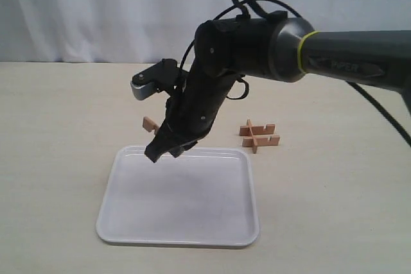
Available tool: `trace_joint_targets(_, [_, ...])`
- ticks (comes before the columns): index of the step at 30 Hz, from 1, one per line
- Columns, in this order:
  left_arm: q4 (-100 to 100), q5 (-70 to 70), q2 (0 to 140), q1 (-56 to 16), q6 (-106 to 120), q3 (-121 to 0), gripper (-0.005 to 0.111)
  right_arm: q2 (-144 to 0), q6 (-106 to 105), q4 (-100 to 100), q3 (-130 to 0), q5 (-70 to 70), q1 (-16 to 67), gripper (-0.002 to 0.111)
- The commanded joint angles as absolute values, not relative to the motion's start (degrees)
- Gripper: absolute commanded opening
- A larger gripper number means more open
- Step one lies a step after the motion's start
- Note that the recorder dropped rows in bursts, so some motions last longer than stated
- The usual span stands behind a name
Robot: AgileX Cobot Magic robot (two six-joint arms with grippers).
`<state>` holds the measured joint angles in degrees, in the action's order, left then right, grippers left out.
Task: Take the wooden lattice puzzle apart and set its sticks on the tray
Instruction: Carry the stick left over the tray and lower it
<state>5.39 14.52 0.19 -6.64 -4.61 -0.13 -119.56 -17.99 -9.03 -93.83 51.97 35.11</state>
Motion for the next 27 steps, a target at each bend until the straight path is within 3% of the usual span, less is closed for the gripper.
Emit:
trace_joint_targets(1, [5.3,13.9,0.0,-6.6,-4.8,0.0,0.000,-122.2,-18.5,-6.8,-93.6,54.4,35.3,0.004])
trace_joint_targets(27, [5.3,13.9,0.0,-6.6,-4.8,0.0,0.000,-128.9,-2.3,8.5,-93.9,55.9,35.2,0.004])
